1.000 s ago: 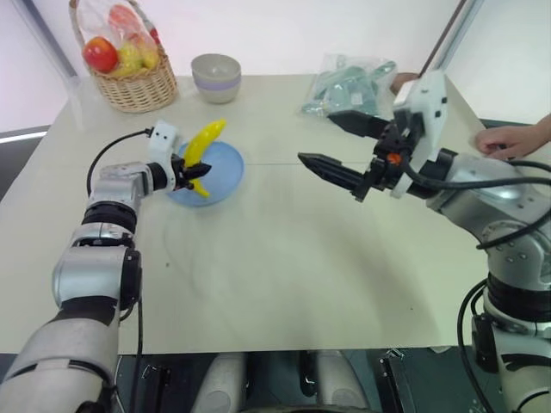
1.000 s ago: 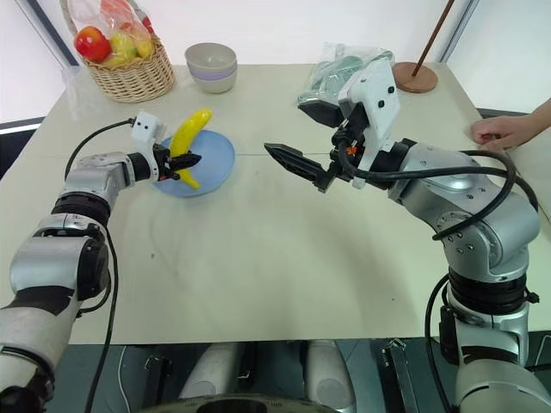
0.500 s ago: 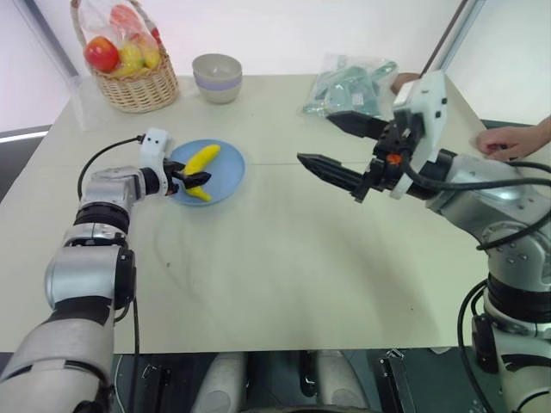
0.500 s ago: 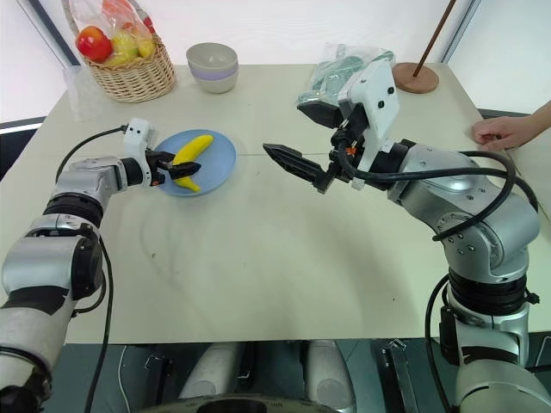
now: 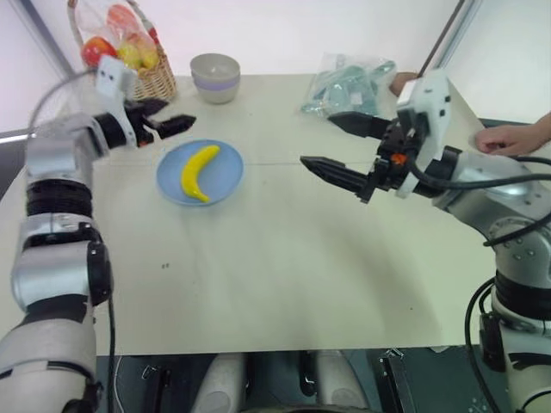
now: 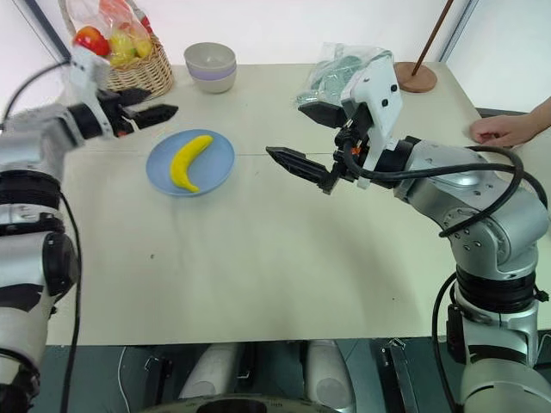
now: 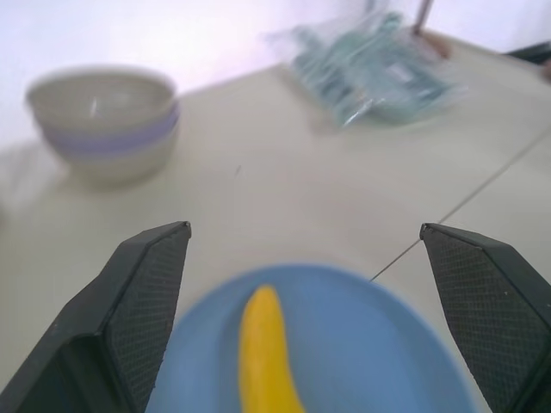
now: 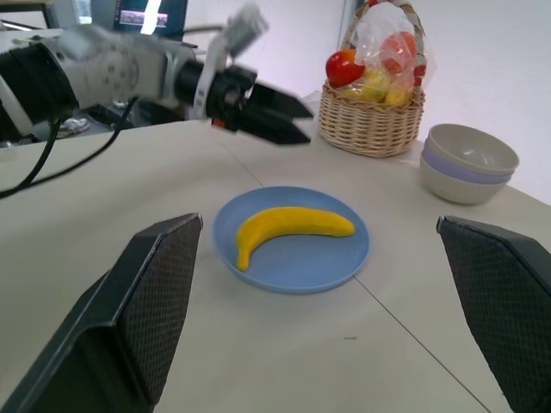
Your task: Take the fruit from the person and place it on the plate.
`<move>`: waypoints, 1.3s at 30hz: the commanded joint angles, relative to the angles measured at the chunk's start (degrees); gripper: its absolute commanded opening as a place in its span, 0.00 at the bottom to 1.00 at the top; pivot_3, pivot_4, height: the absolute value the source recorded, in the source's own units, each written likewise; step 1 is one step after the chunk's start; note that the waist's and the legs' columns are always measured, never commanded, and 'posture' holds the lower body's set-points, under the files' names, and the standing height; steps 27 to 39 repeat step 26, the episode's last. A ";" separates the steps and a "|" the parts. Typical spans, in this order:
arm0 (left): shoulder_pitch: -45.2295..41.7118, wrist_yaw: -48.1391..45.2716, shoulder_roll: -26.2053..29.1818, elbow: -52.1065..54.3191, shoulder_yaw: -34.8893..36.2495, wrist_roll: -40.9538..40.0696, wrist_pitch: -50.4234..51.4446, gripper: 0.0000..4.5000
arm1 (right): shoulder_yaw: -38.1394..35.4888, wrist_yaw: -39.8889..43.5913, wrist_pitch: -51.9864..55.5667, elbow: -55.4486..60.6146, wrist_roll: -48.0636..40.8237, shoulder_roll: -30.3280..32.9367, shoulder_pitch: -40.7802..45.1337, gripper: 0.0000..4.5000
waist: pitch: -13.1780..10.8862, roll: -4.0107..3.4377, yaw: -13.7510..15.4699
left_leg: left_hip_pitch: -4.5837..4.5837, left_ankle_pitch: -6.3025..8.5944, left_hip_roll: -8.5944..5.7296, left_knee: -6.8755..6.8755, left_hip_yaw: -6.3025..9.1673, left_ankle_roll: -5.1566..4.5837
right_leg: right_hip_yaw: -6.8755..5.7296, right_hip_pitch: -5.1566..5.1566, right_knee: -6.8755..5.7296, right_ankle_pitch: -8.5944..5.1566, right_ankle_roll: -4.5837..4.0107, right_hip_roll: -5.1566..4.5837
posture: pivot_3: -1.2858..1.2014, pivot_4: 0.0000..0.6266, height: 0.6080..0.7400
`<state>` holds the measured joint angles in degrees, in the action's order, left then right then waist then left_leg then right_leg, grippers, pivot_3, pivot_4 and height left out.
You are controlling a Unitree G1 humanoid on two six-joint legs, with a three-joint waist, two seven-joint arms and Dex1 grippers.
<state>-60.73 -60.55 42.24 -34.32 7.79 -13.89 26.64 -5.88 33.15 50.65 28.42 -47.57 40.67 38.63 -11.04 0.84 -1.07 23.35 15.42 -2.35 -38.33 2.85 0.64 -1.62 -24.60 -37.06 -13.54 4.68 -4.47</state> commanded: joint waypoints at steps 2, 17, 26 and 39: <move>5.96 -5.37 6.83 16.06 0.56 -4.08 6.79 0.99 | 0.04 5.26 -2.73 -1.95 1.58 2.42 1.38 1.00 | 0.00 -0.01 -0.09 | -0.03 0.00 0.00 0.02 0.00 0.00 | 0.03 0.00 0.00 0.00 -0.01 -0.01 | 0.52 0.24 1.00; 34.22 -8.49 22.22 45.18 14.51 -15.22 16.44 0.99 | 4.83 19.65 -12.79 -12.34 13.43 7.23 0.99 1.00 | -0.01 -0.02 0.39 | -0.04 0.00 0.04 0.02 0.01 0.00 | 0.02 0.03 0.06 -0.02 -0.02 -0.07 | 0.52 0.24 1.00; 36.68 -5.00 21.66 46.92 15.60 -18.50 16.46 0.99 | 4.27 20.02 -12.52 -12.17 14.62 6.73 0.82 1.00 | -0.01 -0.02 0.35 | -0.05 0.00 0.04 0.02 0.01 0.00 | 0.03 0.02 0.06 -0.01 -0.02 -0.08 | 0.52 0.24 1.00; 36.68 -5.00 21.66 46.92 15.60 -18.50 16.46 0.99 | 4.27 20.02 -12.52 -12.17 14.62 6.73 0.82 1.00 | -0.01 -0.02 0.35 | -0.05 0.00 0.04 0.02 0.01 0.00 | 0.03 0.02 0.06 -0.01 -0.02 -0.08 | 0.52 0.24 1.00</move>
